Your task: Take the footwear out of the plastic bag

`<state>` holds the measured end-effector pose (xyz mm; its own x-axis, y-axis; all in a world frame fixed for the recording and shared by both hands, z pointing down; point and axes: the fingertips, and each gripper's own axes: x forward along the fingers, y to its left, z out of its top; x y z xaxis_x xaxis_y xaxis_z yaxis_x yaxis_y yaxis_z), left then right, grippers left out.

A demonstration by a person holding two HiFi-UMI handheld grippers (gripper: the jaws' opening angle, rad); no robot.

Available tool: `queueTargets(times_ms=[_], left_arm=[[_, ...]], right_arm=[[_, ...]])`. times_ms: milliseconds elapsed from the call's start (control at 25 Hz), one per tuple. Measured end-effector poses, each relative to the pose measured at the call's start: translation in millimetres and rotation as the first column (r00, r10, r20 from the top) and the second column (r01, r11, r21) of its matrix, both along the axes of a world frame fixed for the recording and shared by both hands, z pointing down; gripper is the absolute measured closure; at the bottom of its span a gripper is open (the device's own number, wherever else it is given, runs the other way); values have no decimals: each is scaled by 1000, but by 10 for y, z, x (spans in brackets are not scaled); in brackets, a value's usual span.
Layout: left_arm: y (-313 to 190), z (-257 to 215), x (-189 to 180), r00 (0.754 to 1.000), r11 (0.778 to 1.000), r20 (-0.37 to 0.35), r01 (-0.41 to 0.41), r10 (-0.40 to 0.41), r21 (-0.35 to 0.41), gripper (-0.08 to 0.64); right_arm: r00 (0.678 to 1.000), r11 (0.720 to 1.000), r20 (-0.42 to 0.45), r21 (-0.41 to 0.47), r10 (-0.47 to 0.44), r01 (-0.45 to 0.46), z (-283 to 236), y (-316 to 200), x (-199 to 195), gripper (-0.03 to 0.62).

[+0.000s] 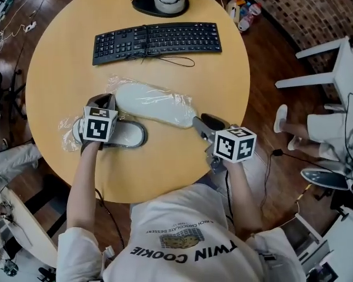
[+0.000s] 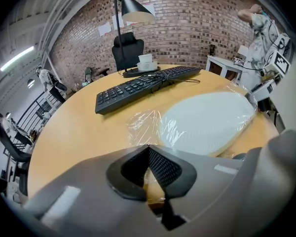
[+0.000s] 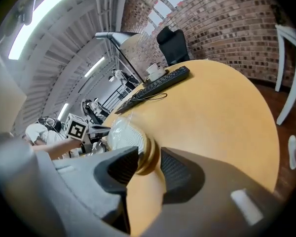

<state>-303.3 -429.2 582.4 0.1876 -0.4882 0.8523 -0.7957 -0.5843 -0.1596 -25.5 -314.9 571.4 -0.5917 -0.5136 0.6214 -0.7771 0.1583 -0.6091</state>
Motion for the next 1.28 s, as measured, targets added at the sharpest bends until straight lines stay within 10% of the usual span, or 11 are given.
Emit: queueTargets(times_ms=[320,640,1280], left_arm=[[22,-12,59,997,999,69,-22,19,42,555],[16,27,54,997,999,71,-16,13,46,555],[22,-7,77,994,998,102,17,-23,63,555]], right_arm=[[990,988,-15,-60,-140,139,38,-43,18,441],[938,935,224,-179,-264,306,57,-50,-182,442],[837,981,543,-117,-65,153,-189,153,76,528]])
